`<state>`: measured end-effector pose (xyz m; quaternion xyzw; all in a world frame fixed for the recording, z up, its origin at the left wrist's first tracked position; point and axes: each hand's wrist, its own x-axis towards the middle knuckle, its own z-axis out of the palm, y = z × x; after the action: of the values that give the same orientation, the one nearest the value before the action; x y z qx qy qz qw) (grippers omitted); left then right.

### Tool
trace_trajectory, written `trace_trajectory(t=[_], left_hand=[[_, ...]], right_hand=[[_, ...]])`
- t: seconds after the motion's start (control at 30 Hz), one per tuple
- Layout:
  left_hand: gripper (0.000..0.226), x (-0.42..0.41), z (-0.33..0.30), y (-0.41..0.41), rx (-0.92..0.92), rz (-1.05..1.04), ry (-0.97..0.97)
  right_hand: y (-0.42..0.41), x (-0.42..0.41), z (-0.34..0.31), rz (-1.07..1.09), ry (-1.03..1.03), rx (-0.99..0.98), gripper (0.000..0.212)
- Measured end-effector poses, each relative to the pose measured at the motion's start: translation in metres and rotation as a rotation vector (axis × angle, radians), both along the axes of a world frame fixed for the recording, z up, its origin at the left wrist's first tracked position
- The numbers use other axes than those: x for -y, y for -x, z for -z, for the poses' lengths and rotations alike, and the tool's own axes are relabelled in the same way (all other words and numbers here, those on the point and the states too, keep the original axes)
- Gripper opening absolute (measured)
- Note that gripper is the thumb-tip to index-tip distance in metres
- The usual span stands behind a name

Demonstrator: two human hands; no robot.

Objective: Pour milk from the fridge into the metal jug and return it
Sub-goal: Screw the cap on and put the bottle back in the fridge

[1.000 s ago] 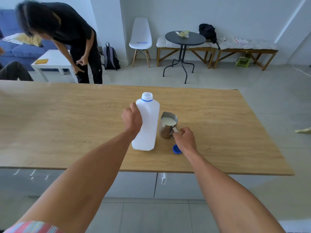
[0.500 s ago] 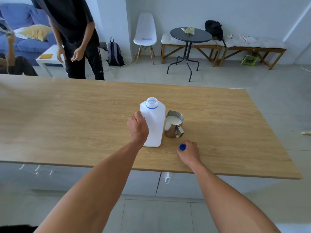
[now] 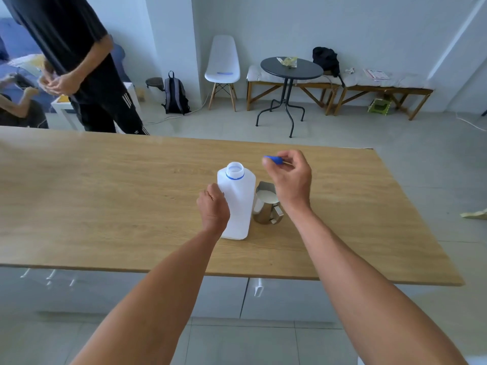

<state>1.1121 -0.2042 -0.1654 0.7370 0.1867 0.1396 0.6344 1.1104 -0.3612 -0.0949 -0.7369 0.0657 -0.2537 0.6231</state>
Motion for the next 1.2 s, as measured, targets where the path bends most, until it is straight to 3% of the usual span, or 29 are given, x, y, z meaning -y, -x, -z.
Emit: trace_trajectory(t=[0.17,0.37,0.47,0.63,0.7,0.9,1.1,1.2], left_hand=[[0.038,0.000,0.004,-0.002,-0.004,-0.021,-0.020],[0.032,0.001,0.000,0.001,-0.004,-0.020,0.015],[0.033,0.000,0.002,-0.001,-0.009,-0.033,0.006],[0.032,0.002,0.001,-0.001,-0.001,-0.047,-0.011],[0.031,0.001,0.002,-0.002,-0.007,-0.042,-0.020],[0.038,0.002,-0.002,0.001,-0.001,-0.036,-0.014],[0.030,0.003,-0.002,0.004,0.029,-0.027,0.041],[0.031,0.003,-0.002,0.004,0.033,-0.025,0.039]], right_hand=[[-0.005,-0.033,-0.005,-0.240,0.151,0.013,0.028],[-0.010,-0.030,-0.004,-0.367,0.372,-0.045,0.027],[-0.017,-0.023,-0.022,-0.497,0.554,-0.089,0.027],[-0.032,-0.024,-0.061,-0.718,0.904,-0.288,0.053],[-0.037,-0.028,-0.070,-0.765,1.047,-0.338,0.054],[-0.041,-0.039,-0.078,-0.716,1.186,-0.357,0.043],[-0.041,-0.042,-0.081,-0.722,1.247,-0.387,0.055],[-0.039,-0.043,-0.082,-0.689,1.250,-0.387,0.028]])
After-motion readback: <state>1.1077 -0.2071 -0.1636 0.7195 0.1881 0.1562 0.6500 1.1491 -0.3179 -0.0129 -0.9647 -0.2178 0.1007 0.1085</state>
